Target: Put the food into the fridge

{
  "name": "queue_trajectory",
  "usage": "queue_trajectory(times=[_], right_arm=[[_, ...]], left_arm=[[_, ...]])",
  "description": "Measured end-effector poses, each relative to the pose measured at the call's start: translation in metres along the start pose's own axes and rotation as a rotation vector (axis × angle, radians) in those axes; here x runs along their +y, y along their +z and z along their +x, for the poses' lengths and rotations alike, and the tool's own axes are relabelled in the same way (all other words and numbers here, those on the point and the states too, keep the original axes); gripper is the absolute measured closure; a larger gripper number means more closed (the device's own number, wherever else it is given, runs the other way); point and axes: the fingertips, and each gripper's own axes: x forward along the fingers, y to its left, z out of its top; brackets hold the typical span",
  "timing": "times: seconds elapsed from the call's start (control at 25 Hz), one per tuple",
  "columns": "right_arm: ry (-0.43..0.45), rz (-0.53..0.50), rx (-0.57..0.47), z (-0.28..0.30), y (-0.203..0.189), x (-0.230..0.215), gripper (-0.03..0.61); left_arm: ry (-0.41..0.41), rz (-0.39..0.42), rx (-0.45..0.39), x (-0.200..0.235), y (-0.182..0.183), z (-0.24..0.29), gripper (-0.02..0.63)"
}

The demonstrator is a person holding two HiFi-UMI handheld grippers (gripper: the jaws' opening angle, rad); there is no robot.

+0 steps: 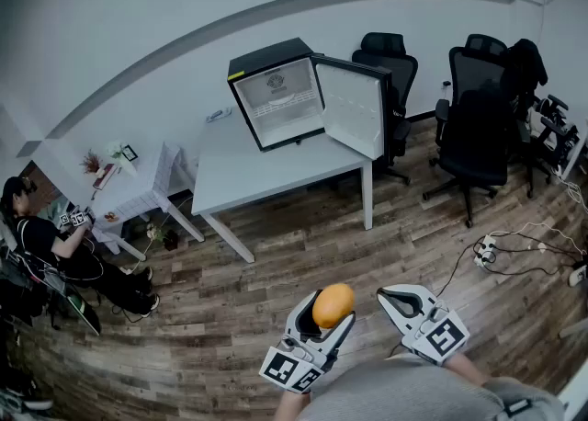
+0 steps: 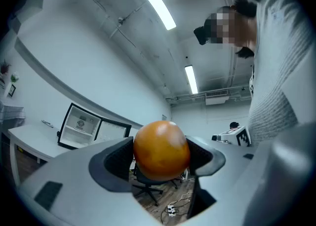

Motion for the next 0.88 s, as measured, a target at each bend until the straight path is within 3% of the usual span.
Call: queue_trajectory(times=[0.44, 0.68, 0.88], right_arm=[[0.001, -0.006, 0.002, 0.0026, 0.0012, -0.0027, 0.566], [0.011, 0.086, -0.064, -0.0010, 0.0059, -0.0032, 0.565], [0.011, 0.116, -0.059, 0.0037, 0.0055, -0.0066, 0.565]], left_arm=[[-0.003, 0.002, 0.004, 0.0015, 0.0018, 0.0007, 0.281], [-0.003, 0.003, 0.006, -0.0026, -0.0003, 0.0000, 0.282], [-0.003, 0.001, 0.007, 0.0001, 0.0016, 0.0017, 0.281]])
